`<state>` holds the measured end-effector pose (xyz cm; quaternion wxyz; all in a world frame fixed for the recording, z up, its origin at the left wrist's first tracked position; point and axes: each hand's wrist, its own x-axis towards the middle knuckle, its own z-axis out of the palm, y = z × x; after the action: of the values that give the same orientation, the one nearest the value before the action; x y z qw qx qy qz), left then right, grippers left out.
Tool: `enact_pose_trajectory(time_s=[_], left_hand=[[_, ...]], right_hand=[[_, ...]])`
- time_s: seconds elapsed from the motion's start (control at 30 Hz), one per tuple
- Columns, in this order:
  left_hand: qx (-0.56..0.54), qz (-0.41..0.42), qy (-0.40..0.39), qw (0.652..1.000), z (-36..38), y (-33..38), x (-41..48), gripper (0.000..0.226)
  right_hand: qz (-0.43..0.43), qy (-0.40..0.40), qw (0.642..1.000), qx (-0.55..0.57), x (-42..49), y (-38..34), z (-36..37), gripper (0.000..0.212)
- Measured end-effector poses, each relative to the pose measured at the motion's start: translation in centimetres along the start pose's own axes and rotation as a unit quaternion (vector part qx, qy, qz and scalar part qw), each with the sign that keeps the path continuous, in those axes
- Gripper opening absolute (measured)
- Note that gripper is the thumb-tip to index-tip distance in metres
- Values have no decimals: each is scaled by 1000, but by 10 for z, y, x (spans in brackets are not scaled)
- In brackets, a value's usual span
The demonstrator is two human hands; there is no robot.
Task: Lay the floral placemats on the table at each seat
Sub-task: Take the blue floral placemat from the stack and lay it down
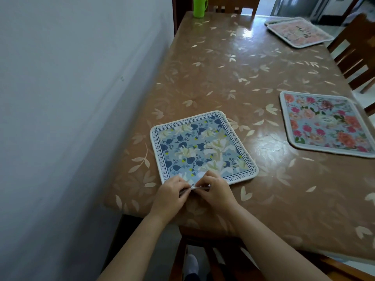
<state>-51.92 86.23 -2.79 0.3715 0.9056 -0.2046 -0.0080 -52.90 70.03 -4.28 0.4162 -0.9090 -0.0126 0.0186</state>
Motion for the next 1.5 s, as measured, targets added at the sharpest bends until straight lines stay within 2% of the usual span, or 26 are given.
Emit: enact_pose_trajectory(time_s=[0.1,0.2,0.4,0.63,1.0,1.33,1.5], left_hand=[[-15,-36,16,999,1,-5,-4,6],[-38,-76,32,996,-3,-15,-8,7],[-44,-86,57,994,-3,-21,-9,9],[-43,-76,39,995,13,-20,-12,10],[-5,-4,-45,999,44,-2,4,9],[35,15,-28,999,47,-1,2,11],[35,28,-28,999,47,-5,-3,15]], right_hand=[[-17,5,999,-31,-3,8,-5,8],[10,23,999,-49,-6,24,-19,9],[37,50,996,-64,-9,41,-39,10],[56,34,996,-67,-14,48,-51,9],[128,47,988,-72,-62,74,-72,8],[164,56,980,-97,-79,89,-86,7],[162,5,978,-134,-78,90,-91,6]])
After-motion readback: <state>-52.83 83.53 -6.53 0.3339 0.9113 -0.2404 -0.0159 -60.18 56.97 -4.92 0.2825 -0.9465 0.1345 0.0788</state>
